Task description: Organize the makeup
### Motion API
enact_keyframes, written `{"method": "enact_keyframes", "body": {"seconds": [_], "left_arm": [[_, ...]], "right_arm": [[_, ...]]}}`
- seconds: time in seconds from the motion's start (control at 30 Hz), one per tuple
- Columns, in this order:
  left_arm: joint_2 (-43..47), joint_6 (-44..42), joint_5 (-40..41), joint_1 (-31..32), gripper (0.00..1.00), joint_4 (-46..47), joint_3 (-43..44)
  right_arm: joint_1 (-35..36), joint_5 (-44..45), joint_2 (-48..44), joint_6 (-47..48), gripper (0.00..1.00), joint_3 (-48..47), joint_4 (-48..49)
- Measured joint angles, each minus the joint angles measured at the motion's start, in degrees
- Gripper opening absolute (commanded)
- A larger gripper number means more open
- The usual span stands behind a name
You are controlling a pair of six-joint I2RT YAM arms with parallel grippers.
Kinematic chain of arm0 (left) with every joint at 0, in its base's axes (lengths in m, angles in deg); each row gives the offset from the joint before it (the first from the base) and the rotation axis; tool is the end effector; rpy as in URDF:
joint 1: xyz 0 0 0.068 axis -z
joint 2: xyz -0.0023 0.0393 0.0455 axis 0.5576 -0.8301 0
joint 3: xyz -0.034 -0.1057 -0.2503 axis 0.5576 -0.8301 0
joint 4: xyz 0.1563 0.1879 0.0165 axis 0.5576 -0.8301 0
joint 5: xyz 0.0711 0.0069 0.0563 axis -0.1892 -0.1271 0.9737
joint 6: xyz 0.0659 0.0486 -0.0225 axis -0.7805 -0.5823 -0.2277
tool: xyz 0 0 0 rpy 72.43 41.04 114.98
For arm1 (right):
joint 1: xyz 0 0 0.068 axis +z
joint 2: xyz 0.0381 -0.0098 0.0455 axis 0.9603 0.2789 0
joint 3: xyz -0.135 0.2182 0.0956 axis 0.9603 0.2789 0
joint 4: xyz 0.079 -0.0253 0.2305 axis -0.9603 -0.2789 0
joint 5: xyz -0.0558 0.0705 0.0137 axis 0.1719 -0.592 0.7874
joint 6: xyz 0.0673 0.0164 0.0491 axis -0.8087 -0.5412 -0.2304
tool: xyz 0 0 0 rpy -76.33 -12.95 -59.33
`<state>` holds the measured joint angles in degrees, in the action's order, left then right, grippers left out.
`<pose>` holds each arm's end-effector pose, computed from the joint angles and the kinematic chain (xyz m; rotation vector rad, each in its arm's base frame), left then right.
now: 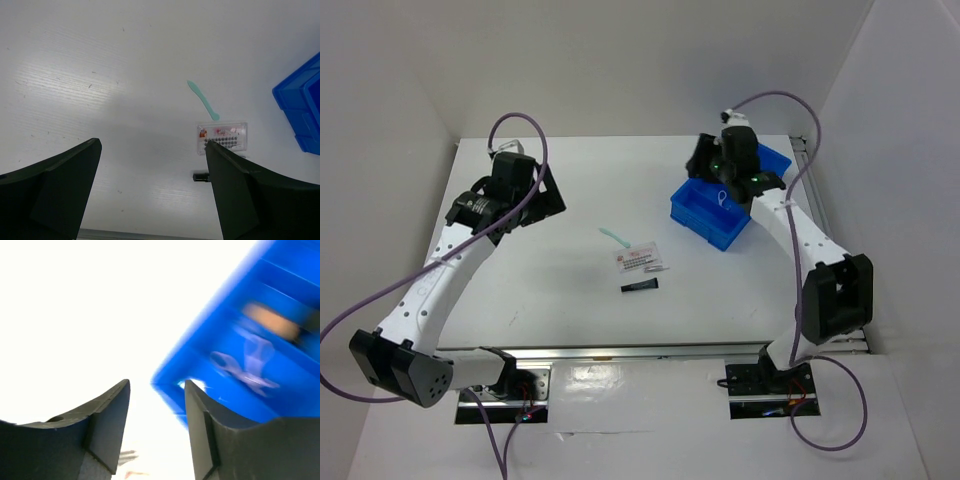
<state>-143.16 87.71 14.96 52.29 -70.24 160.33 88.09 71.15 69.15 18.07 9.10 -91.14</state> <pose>0.2635 -0.0637 0.3580 -0.5672 2.1623 -0.2000 0.3773 0.0919 0.3117 0.1840 2.0587 0.3446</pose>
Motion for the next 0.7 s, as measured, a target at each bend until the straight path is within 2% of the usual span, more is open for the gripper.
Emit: {"method": "enact_keyframes", "body": {"seconds": [0.03,0.1,0.3,0.47,0.7], "left_arm": [[0.2,0.3,0.0,0.0,1.00,0.2,-0.2],[1.4,1.3,0.0,0.0,1.00,1.4,-1.6],[7.7,3.1,0.2,0.0,1.00,3.1,-5.3],[9.4,3.3,0.7,0.0,1.00,4.2,-5.2],[9.3,3.3,0.9,0.0,1.00,4.2,-5.2]], "right_arm": [[2.6,-1.8,-0.2,2.2,0.70,-1.1,0.5],[7.0,-5.1,2.0,6.5,0.74,-4.9,0.3],[16.6,-11.3,19.6,16.8,0.74,-17.2,-5.3],[23.2,-10.2,30.9,20.3,0.73,-18.0,-10.5],[26.3,-6.8,33.5,21.3,0.73,-18.3,-12.3]]}}
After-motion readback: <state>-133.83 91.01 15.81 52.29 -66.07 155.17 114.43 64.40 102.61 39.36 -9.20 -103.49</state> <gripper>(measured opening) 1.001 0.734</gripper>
